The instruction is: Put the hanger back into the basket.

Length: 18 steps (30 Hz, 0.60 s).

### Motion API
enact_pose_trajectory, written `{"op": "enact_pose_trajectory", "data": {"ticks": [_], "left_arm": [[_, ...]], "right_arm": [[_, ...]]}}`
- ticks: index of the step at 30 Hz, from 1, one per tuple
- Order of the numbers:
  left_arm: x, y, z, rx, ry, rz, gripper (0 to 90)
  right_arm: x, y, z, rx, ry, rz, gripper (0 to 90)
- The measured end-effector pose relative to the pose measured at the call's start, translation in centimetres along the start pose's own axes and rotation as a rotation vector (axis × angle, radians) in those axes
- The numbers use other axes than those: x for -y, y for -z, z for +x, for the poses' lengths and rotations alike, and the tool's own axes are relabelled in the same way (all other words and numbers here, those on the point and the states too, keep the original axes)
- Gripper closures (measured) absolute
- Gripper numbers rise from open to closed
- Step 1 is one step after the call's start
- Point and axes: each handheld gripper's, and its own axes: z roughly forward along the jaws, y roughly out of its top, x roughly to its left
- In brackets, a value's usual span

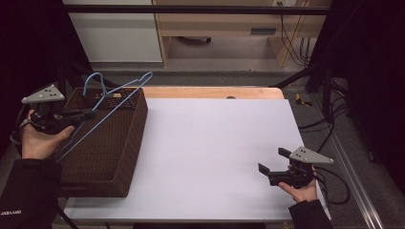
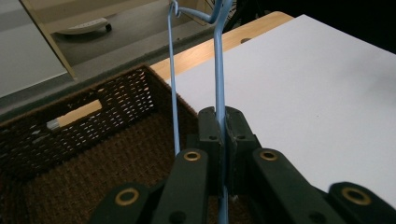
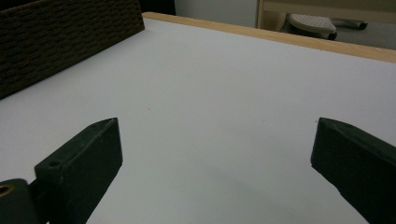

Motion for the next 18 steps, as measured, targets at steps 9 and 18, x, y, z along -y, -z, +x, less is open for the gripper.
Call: {"op": "enact_pose_trajectory", "data": {"ticks": [9,18], "left_arm": [[2.6,0.6,2.4,-0.023,0.030,0.007,87.2],[5.0,0.5,3.5,-0.020,0.043,0.045,87.3]], "right_arm": [[0.0,0.0,0.0,0.002,-0.008,-0.004,2.6],[0.0,-0.1,0.0,0.005,-0.004,0.001,2.7]]}}
